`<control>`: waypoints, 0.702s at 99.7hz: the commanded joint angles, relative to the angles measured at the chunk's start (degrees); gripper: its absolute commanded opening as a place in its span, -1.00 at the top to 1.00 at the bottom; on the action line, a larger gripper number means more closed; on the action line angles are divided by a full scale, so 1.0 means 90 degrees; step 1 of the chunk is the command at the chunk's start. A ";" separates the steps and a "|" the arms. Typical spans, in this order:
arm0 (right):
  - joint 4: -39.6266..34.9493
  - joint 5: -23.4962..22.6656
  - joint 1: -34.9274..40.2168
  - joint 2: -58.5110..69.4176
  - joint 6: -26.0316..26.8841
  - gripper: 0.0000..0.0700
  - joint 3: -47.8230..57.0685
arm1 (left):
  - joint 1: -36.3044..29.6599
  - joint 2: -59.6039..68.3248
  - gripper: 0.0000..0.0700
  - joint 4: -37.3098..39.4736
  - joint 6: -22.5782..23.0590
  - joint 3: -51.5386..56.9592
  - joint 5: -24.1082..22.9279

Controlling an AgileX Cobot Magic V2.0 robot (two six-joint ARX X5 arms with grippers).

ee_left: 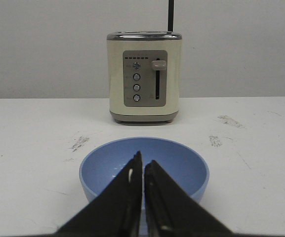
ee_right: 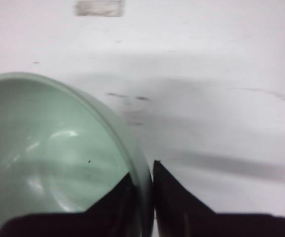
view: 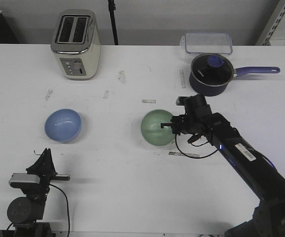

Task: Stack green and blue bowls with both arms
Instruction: 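Slide the green bowl with the right gripper toward the table center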

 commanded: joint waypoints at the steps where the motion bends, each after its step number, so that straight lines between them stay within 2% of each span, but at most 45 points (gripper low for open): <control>1: 0.0129 0.0197 0.0170 0.0080 0.0566 0.97 0.0056 | -0.0002 -0.0012 0.99 0.0095 -0.0044 -0.0138 0.0024; 42: 0.0481 0.0204 0.0673 0.0583 0.1520 0.97 0.0056 | -0.0002 -0.0012 0.99 0.0095 -0.0046 -0.0138 0.0024; 70: 0.0413 0.0219 0.0714 0.0733 0.1681 0.97 0.0056 | -0.0002 -0.0012 0.99 0.0095 -0.0044 -0.0138 0.0024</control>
